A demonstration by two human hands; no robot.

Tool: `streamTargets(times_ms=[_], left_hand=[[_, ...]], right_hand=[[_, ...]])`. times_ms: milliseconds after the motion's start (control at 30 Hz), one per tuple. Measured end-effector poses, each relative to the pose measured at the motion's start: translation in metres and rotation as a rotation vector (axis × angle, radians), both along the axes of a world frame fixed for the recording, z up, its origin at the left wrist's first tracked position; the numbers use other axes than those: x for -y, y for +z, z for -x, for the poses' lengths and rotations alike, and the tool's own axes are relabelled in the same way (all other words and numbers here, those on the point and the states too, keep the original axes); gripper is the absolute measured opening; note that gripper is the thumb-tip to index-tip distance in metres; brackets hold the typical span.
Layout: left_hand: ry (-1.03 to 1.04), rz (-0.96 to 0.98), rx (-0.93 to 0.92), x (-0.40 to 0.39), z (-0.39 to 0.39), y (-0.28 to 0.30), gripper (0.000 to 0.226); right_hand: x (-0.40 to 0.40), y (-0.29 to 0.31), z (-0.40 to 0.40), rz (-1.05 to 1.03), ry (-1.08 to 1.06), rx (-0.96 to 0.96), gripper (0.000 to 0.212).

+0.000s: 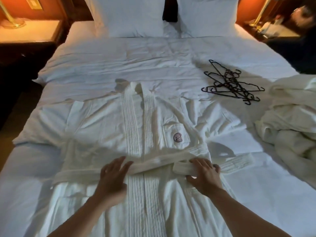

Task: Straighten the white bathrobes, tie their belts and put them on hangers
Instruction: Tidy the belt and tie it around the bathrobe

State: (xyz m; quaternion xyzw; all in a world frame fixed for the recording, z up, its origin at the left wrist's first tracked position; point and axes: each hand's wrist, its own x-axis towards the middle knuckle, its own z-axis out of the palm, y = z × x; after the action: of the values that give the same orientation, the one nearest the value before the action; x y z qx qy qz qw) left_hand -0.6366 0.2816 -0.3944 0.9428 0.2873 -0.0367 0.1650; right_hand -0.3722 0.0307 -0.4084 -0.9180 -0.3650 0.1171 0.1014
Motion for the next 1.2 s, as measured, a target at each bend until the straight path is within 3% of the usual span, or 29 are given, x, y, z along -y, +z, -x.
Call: streamTargets(times_ms=[67,167,267,300,433,567,700,1000,1200], left_hand=[[-0.025,0.096,-0.128,0.021,-0.042,0.006,0.087],[-0.042,0.064,-0.330,0.043,-0.090,0.010,0.096],[-0.015,0.003,-0.457,0.048,-0.110,0.020,0.083],[-0.025,0.015,-0.438,0.049,-0.116,0.029,0.071],[0.049,0.344,-0.208,0.050,-0.129,0.076,0.051],[0.134,0.423,0.039,0.039,-0.145,0.137,0.034],[0.251,0.477,0.280,0.024,-0.147,0.198,0.029],[0.298,0.604,0.502,-0.003,-0.087,0.300,0.034],[0.262,0.725,0.442,-0.039,-0.048,0.390,0.056]], right_hand=[[0.012,0.006,-0.006,0.154,-0.072,0.078,0.061],[0.029,0.018,-0.020,0.307,-0.145,0.091,0.030],[0.035,0.038,-0.040,0.170,-0.136,0.041,0.008],[0.036,0.053,-0.048,0.082,-0.145,0.008,0.004],[0.020,0.107,-0.072,-0.216,-0.296,-0.335,0.027],[-0.012,0.182,-0.083,-0.455,-0.335,-0.520,0.027],[-0.038,0.241,-0.088,-0.655,-0.333,-0.476,0.029],[-0.081,0.322,-0.041,-0.882,-0.169,-0.351,0.025],[-0.116,0.397,-0.029,-0.851,-0.077,-0.334,0.032]])
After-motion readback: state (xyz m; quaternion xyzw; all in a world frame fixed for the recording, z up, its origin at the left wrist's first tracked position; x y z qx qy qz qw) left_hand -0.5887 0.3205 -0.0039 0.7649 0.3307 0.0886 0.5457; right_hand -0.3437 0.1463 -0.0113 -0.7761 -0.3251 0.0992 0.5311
